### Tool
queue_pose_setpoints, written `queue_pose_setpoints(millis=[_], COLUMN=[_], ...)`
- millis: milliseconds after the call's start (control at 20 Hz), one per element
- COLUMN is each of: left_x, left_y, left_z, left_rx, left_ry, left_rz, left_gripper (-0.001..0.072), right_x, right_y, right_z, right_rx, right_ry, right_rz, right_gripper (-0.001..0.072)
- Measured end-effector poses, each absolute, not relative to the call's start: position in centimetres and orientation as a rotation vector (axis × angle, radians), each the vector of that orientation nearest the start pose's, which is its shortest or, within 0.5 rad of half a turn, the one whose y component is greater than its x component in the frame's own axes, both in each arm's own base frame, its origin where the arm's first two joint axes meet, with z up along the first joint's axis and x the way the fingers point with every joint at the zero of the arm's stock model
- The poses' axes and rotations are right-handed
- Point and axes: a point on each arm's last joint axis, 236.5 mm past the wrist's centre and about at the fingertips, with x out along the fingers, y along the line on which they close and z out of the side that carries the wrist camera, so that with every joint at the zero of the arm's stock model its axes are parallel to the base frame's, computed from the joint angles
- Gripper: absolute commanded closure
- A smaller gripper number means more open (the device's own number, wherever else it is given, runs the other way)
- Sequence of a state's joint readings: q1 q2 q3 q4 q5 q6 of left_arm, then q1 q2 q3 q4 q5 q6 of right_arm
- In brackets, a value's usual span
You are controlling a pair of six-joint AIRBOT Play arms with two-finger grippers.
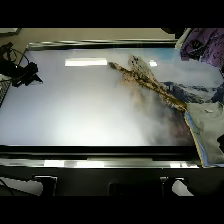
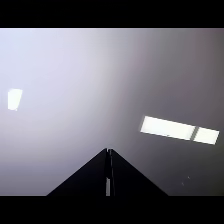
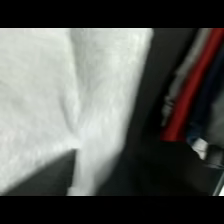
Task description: Fold the clothes and pants, and hang the long-sleeved shirts on hangers.
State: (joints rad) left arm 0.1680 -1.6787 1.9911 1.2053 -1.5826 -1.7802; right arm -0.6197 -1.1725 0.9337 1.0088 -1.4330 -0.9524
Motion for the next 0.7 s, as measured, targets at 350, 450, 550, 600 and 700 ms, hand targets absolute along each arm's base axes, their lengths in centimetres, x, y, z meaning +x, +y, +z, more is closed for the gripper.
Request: queue_pose_setpoints(millis=[350, 450, 550, 600, 700], left_x=[47.8, 47.9, 47.7, 47.2, 45.8], left_y=[-1.0, -1.7, -2.8, -3.4, -4.4], left_z=[12.4, 13.2, 13.7, 13.6, 13.2], left_rx=[-0.409, -0.314, -0.231, -0.192, -0.132], left_ry=[1.213, 1.172, 1.133, 1.121, 1.103], left_rz=[-0.092, -0.113, -0.128, -0.138, -0.159], left_gripper=[0.0693, 0.0693, 0.0693, 0.0693, 0.0693], right_x=[27.6, 33.3, 37.2, 38.5, 39.9], right_y=[-22.4, -17.7, -11.7, -8.5, -2.2], right_z=[3.6, 5.5, 6.8, 7.3, 8.0], right_rx=[0.498, 0.445, 0.356, 0.314, 0.239], right_ry=[1.106, 1.018, 0.979, 0.968, 0.957], right_rz=[-0.82, -0.57, -0.35, -0.253, -0.083], right_gripper=[0.0677, 0.0678, 0.0677, 0.0677, 0.0677])
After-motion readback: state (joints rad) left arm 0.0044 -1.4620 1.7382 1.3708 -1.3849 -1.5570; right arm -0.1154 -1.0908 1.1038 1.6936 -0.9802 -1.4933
